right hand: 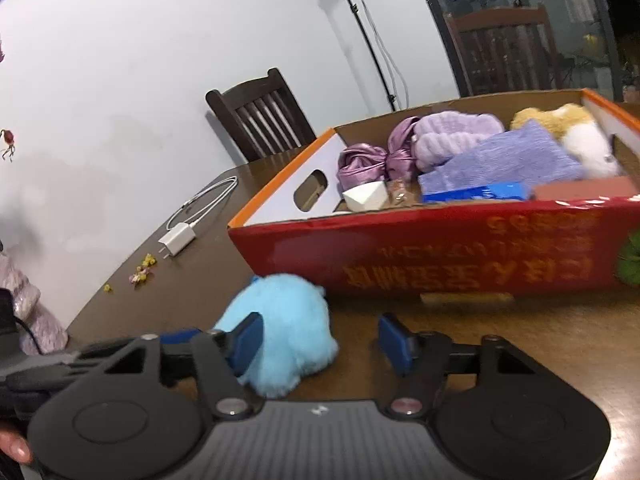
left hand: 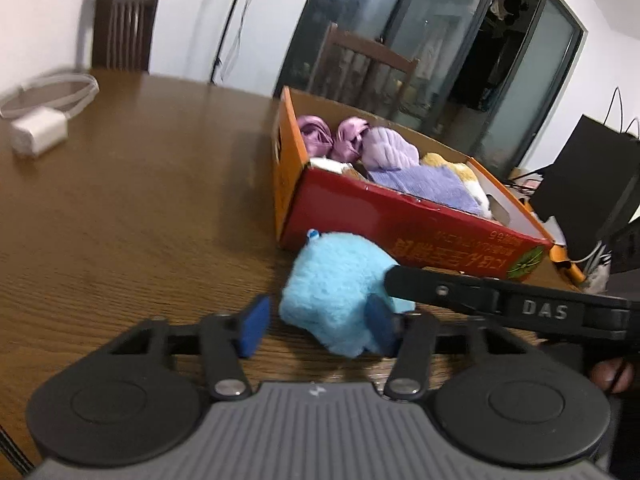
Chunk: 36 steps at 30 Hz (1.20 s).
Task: Organize soft objects
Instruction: 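Grasp the light-blue fuzzy plush with the right tool and lift it, then carry the plush over the box and release it inside with the right tool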
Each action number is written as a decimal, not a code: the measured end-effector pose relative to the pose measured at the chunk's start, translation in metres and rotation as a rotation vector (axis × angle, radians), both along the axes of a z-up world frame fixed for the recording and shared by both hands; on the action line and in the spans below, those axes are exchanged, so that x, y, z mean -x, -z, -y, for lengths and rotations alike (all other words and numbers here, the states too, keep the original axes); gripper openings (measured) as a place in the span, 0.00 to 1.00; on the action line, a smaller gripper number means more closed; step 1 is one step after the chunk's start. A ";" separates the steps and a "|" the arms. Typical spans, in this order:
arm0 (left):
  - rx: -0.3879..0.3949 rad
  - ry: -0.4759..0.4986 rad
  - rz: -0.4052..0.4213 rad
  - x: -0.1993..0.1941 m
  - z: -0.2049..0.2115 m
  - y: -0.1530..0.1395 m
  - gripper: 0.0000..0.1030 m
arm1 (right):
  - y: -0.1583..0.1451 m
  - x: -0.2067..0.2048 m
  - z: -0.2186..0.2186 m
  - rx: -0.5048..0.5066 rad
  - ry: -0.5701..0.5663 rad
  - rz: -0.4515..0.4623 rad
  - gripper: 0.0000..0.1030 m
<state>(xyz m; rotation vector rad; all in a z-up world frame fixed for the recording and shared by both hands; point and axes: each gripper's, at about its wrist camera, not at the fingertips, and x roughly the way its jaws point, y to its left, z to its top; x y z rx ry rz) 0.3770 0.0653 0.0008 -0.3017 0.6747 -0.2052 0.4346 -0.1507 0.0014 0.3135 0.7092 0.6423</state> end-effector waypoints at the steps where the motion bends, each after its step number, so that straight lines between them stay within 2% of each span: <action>1: 0.017 0.006 -0.003 -0.001 -0.001 0.002 0.42 | 0.003 -0.003 -0.001 -0.012 -0.008 -0.012 0.51; 7: 0.026 0.003 0.008 -0.001 -0.003 0.004 0.40 | 0.010 -0.008 -0.001 -0.083 -0.053 -0.029 0.33; 17: 0.039 -0.019 0.042 0.016 0.000 -0.005 0.39 | -0.002 0.009 -0.002 -0.054 -0.049 0.009 0.30; 20: 0.037 -0.016 0.105 0.051 0.011 -0.022 0.39 | -0.020 0.040 0.008 -0.063 -0.041 0.066 0.30; 25: 0.053 0.027 0.161 0.107 0.034 -0.046 0.39 | -0.047 0.102 0.039 -0.060 -0.038 0.138 0.30; 31: 0.030 0.083 0.242 0.167 0.065 -0.075 0.39 | -0.078 0.182 0.072 -0.042 0.013 0.251 0.30; 36: -0.006 0.106 0.289 0.204 0.083 -0.093 0.39 | -0.092 0.231 0.088 -0.050 0.041 0.320 0.30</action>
